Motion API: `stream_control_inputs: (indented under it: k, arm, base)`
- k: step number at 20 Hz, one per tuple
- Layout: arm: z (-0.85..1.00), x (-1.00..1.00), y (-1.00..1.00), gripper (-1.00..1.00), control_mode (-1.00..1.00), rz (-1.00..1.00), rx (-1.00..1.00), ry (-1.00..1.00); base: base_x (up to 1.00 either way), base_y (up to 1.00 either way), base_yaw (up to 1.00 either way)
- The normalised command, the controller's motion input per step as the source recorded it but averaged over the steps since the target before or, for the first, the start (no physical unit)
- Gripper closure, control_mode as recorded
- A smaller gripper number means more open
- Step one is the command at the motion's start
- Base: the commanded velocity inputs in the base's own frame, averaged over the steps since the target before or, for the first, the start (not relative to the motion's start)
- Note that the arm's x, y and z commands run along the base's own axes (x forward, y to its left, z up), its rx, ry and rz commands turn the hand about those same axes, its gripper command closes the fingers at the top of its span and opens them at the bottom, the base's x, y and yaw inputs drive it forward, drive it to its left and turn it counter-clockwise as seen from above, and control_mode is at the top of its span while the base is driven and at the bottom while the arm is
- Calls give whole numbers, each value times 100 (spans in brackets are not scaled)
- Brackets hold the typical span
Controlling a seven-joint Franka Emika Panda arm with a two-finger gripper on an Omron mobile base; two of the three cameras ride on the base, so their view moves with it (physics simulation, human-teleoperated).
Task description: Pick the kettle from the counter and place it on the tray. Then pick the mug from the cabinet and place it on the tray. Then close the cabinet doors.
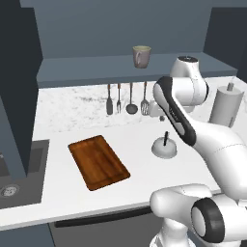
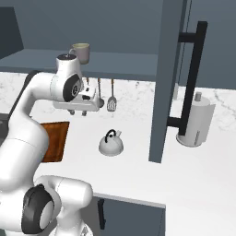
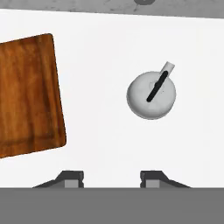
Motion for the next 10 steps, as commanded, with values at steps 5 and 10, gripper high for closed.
stream_control_inputs:
  k: [5, 10]
  arm:
    - [-10, -18, -1, -100, -100, 0, -6, -2]
    - [-39, -63, -29, -100, -100, -3, -4, -29]
  base:
    - [0, 0, 0]
    - [0, 0, 0]
